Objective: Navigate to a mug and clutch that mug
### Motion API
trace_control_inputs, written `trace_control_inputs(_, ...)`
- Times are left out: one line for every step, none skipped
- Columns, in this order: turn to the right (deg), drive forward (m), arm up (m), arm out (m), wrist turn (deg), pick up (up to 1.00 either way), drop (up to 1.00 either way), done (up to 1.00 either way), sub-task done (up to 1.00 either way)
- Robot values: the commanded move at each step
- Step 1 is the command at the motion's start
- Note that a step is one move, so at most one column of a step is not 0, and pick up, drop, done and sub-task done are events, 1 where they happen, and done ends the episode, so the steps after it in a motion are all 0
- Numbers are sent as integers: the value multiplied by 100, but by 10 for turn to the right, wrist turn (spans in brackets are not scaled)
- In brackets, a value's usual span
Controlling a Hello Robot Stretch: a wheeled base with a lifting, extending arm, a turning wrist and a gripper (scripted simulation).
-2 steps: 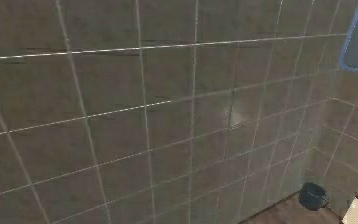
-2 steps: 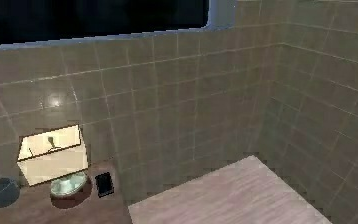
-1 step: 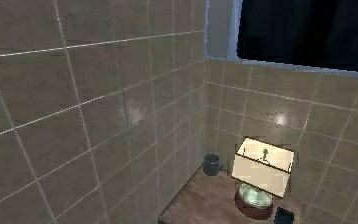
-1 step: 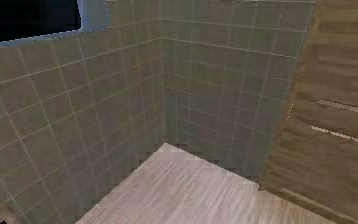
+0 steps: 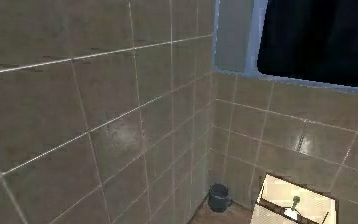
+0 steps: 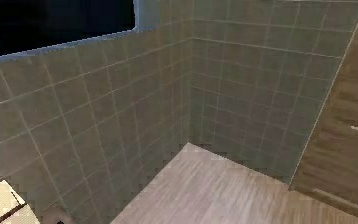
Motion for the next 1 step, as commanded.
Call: trace_control_inputs(-450,0,0,0,0,0,0,0,0)
